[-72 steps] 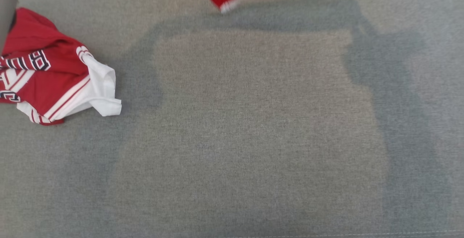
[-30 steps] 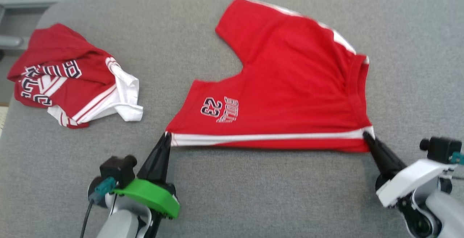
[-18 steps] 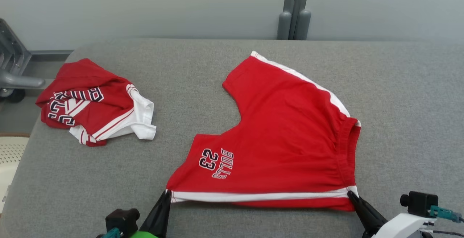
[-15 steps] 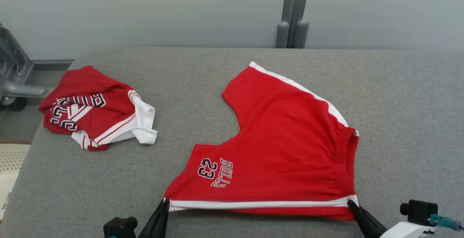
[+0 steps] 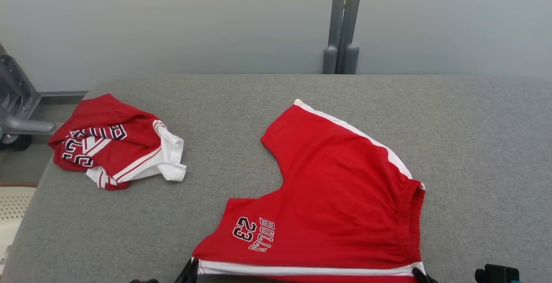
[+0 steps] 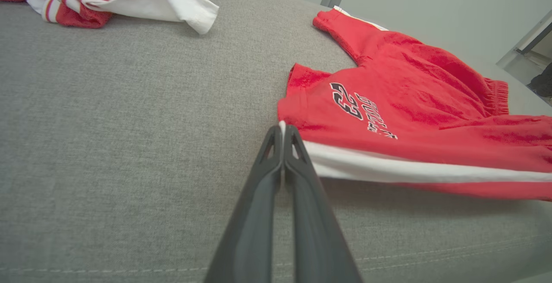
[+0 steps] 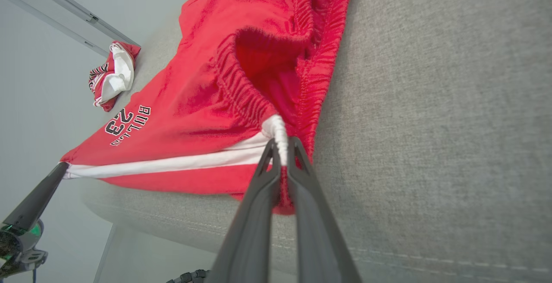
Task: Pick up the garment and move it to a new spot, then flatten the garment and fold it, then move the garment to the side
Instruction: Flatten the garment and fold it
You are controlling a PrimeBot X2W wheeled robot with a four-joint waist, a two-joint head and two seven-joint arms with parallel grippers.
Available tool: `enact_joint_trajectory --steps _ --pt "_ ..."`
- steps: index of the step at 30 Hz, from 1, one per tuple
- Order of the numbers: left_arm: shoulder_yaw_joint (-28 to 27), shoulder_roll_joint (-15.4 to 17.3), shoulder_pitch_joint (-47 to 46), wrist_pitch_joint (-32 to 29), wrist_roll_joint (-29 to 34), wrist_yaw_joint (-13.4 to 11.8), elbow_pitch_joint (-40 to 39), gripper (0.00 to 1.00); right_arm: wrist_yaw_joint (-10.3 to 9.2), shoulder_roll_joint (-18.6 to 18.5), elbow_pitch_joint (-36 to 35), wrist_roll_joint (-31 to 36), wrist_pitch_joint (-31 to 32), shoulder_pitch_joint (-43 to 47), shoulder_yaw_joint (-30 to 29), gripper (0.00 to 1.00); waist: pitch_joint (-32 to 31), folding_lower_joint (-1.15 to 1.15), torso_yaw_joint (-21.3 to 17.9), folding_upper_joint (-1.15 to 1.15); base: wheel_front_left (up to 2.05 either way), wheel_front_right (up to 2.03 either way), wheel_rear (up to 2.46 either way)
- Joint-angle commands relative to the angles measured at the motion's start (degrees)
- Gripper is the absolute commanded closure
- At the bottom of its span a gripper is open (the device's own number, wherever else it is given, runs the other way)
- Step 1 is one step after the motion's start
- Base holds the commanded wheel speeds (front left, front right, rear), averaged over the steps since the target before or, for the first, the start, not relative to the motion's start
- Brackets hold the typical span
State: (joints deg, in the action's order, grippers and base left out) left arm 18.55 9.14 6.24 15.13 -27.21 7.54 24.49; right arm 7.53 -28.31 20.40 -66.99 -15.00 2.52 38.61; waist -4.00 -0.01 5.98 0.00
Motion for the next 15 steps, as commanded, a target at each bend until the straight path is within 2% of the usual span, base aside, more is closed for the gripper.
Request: enact_joint_trajectory --steps 1,9,15 --pt "-0.22 0.48 -1.32 0.01 0.33 -0.13 -0.69 1.0 -0.08 -0.39 -0.25 0.01 -0.24 0.22 -0.51 1.0 0.63 0.01 -0.13 0.0 0.0 0.0 0.0" --pt "1.29 1.95 -11.81 0.0 1.27 -0.13 -5.68 1.0 -0.08 0.82 -4.81 -1.76 -0.22 -4.24 -6.03 1.0 4.64 0.01 -2.36 0.0 0.0 0.0 0.0" --pt "3.24 3.19 -24.02 -0.01 1.81 -0.13 -1.99 1.0 -0.07 2.8 -6.11 -1.96 -0.2 -10.6 -9.86 1.0 10.92 0.01 -5.88 0.0 0.0 0.0 0.0"
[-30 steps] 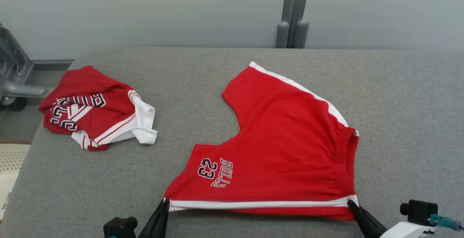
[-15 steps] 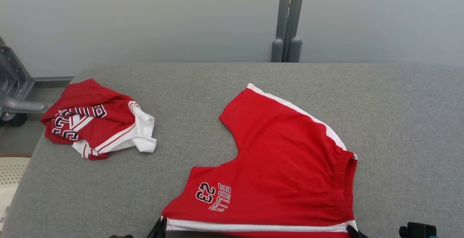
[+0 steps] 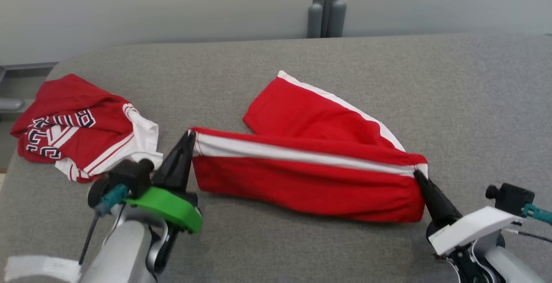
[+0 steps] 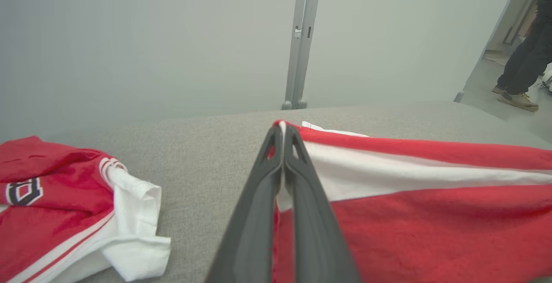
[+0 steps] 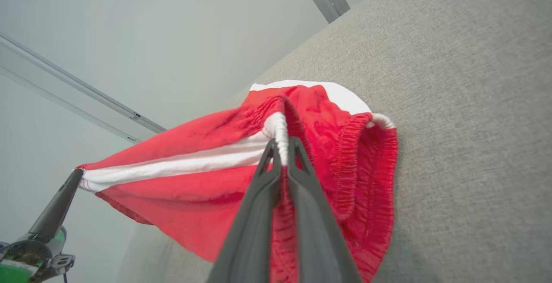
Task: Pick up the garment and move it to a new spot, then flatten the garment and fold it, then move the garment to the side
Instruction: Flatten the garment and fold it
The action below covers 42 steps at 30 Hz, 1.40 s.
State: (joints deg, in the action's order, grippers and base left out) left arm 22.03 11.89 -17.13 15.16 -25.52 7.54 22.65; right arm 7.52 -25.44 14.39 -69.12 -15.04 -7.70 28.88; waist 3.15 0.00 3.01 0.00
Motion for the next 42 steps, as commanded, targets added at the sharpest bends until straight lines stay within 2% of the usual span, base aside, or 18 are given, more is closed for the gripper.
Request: enact_joint_trajectory --steps 1,11,19,24,31,42 --pt "-0.2 0.5 -2.72 -0.04 0.36 -0.13 0.8 1.0 -0.06 0.46 -0.08 0.55 -0.17 -1.55 -0.58 1.0 4.86 0.0 -3.57 0.0 0.0 0.0 0.0" --pt "3.94 0.24 -19.42 -0.05 1.43 -0.13 10.77 1.0 -0.03 6.05 1.62 5.64 -0.17 -10.55 -3.72 1.0 14.26 0.0 -9.13 0.0 0.0 0.0 0.0" --pt "5.1 -0.05 -28.62 -0.05 2.82 -0.13 17.9 1.0 -0.03 8.78 1.11 7.29 -0.17 -12.8 -4.86 1.0 18.76 0.0 -12.03 0.0 0.0 0.0 0.0" --pt "4.85 0.29 -32.71 -0.05 3.79 -0.12 21.96 1.0 -0.03 10.82 0.84 7.51 -0.17 -13.18 -6.69 1.0 20.19 0.0 -13.81 0.0 0.0 0.0 0.0" --pt "4.42 -0.61 -37.07 -0.04 6.7 -0.35 27.25 1.0 -0.03 12.0 0.79 8.52 -0.17 -13.89 -5.51 1.0 21.4 0.0 -15.32 0.0 0.0 0.0 0.0" --pt "3.52 -1.01 -40.69 -0.04 9.31 -0.9 31.27 1.0 -0.03 14.63 1.55 10.57 -0.17 -14.97 -5.81 1.0 22.96 0.0 -17.13 0.0 0.0 0.0 0.0"
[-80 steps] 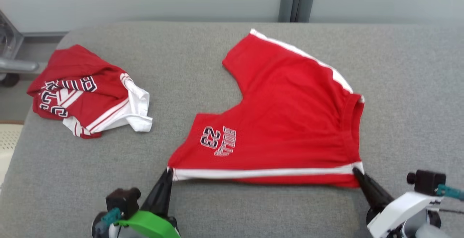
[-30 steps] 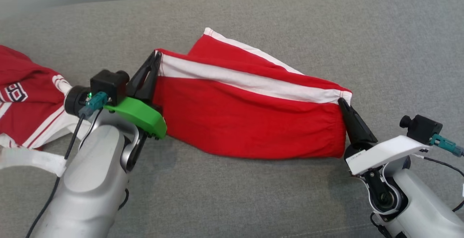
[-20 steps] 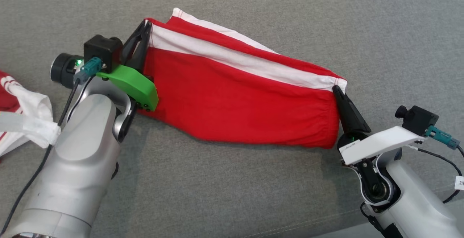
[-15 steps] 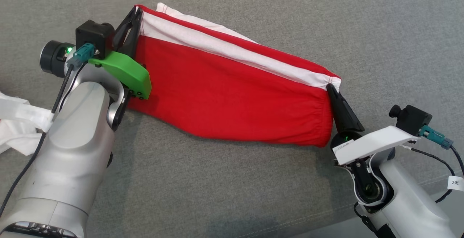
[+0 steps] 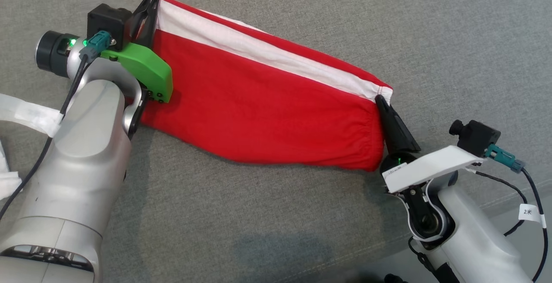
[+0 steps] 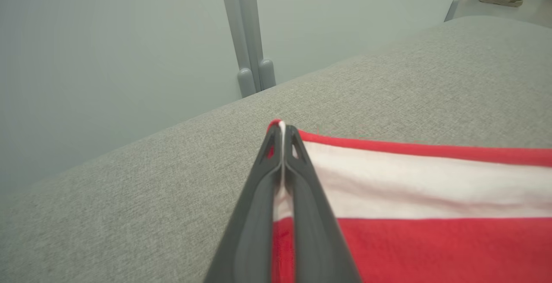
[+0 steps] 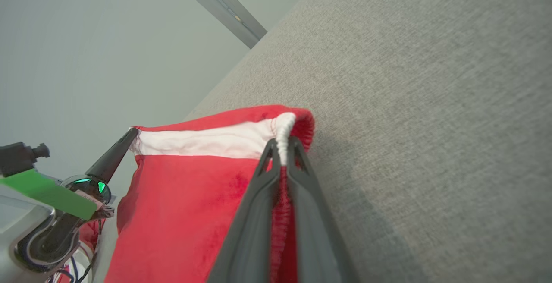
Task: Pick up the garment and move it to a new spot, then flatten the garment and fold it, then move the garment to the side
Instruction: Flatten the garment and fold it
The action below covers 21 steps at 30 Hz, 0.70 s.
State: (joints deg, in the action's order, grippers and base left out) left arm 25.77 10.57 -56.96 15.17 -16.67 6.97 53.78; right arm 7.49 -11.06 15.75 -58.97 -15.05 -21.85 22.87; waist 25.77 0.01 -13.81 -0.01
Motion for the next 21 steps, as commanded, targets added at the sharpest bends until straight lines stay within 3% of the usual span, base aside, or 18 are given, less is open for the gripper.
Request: enact_joint_trajectory --steps 1,2,3,4,5,6,11,21 --pt "-0.28 0.25 -1.07 -0.06 0.64 -0.43 0.48 1.0 0.0 0.51 0.31 0.65 -0.16 -0.9 0.49 1.0 0.49 -0.01 -0.42 0.01 0.0 0.0 0.0" --pt "-0.38 0.25 -1.23 -0.06 0.83 -0.49 0.93 0.95 0.0 0.66 0.4 0.91 -0.16 -1.03 0.68 1.0 0.64 -0.01 -0.53 0.01 0.0 0.0 0.0" --pt "-0.6 0.18 -1.42 -0.05 0.76 -0.59 1.25 0.62 0.0 0.79 0.65 0.94 -0.16 -1.08 0.85 0.96 0.78 -0.01 -0.62 0.01 0.0 0.0 0.0" --pt "-1.1 0.1 -1.6 -0.06 0.29 -0.67 1.52 0.21 0.0 1.01 0.93 1.0 -0.16 -1.21 1.17 0.5 0.96 -0.01 -0.74 0.01 0.0 0.0 0.0" --pt "-1.79 -0.09 -1.85 -0.05 -0.25 -1.01 1.32 0.0 0.0 1.16 1.1 1.11 -0.16 -1.49 1.25 0.05 1.13 -0.01 -0.81 0.01 0.0 0.0 0.0" --pt "-2.34 -0.22 -1.99 -0.06 -0.32 -1.11 0.92 0.0 0.0 1.41 1.18 1.12 -0.16 -1.7 0.85 0.0 1.26 -0.01 -0.8 0.01 0.0 0.0 0.0" --pt "-3.77 -0.81 0.63 -0.05 0.38 -2.17 -1.08 0.0 0.0 0.84 1.57 5.32 -0.16 -1.31 -1.11 0.0 0.62 -0.01 0.15 0.01 0.0 0.0 0.0" --pt "-7.03 -1.5 7.39 -0.05 0.42 -1.47 -4.28 0.0 0.0 2.59 0.22 14.31 -0.16 3.21 -12.12 0.0 -3.32 -0.01 2.81 0.01 0.0 0.0 0.0"
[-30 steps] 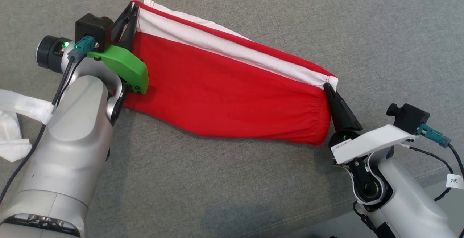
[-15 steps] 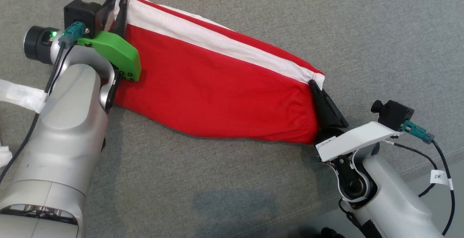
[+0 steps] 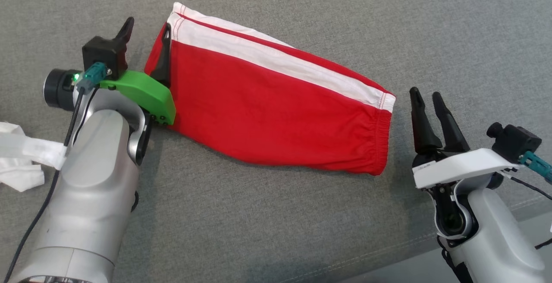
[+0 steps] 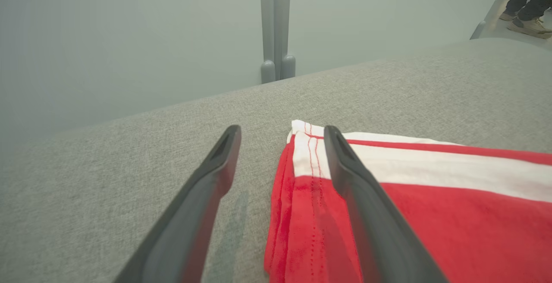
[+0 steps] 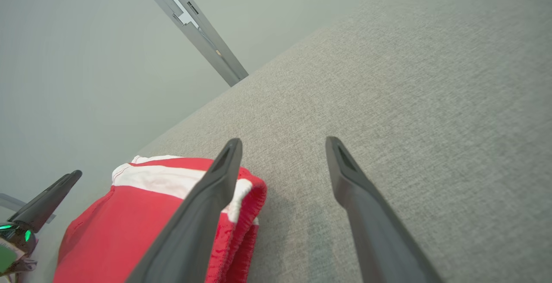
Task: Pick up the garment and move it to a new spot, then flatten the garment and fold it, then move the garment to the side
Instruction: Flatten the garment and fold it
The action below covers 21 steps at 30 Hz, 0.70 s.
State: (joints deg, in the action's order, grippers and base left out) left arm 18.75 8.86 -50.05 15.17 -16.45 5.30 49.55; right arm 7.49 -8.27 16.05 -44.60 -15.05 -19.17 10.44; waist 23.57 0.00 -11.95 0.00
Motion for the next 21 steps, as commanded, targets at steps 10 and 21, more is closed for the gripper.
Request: enact_joint_trajectory --steps 10,21 --pt "-0.42 -0.6 6.13 -0.06 1.14 1.11 3.84 0.0 0.0 3.04 -3.22 20.69 -0.16 4.91 -15.48 0.0 -4.77 0.0 1.83 0.0 0.0 0.0 0.0" --pt "-0.68 -0.59 4.34 -0.05 0.05 1.49 12.09 0.0 0.0 5.13 -5.01 26.5 -0.16 7.16 -19.02 0.0 -4.13 0.0 -0.37 0.0 0.0 0.0 0.0"
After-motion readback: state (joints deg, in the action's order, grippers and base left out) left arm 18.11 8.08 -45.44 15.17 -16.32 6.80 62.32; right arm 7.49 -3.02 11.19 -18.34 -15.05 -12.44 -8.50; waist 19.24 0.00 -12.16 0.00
